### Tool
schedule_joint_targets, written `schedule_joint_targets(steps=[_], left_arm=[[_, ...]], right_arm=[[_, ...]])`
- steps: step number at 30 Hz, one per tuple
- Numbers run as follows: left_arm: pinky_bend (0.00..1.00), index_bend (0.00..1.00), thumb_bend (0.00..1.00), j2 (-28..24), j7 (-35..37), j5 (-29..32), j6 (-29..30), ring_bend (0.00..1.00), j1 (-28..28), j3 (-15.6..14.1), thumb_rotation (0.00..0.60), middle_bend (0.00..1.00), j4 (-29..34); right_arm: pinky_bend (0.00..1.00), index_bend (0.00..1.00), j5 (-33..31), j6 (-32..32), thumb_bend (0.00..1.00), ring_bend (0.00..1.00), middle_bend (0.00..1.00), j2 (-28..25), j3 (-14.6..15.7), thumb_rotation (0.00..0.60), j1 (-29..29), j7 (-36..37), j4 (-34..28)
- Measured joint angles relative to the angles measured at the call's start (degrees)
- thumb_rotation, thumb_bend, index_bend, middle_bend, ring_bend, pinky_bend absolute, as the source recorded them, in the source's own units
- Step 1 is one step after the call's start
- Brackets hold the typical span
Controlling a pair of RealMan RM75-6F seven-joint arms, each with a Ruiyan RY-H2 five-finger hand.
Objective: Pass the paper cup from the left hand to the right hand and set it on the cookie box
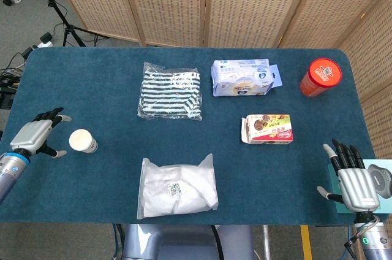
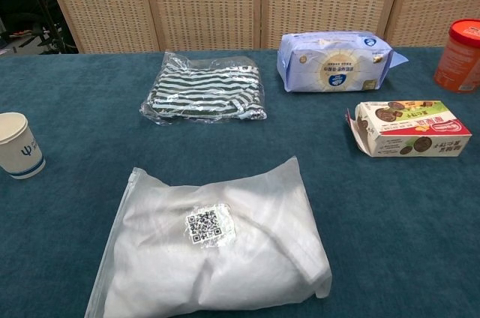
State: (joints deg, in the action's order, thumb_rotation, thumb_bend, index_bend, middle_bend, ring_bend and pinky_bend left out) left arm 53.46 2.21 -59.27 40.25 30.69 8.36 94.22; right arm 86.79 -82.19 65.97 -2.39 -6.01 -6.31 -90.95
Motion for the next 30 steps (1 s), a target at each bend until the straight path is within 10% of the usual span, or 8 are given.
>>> schedule_joint_targets(steps=[30], left_arm=[[0.0,0.15,0.17,4.8,-7.8,5.0,-0.2,0.0,4.8,-3.2,0.6,0.0,-2.2]], right_arm=[[0.0,0.0,-0.3,0.0,0.1,0.0,0.0,0.3,-0.1,0.6,-0.1,-0.1,0.2]])
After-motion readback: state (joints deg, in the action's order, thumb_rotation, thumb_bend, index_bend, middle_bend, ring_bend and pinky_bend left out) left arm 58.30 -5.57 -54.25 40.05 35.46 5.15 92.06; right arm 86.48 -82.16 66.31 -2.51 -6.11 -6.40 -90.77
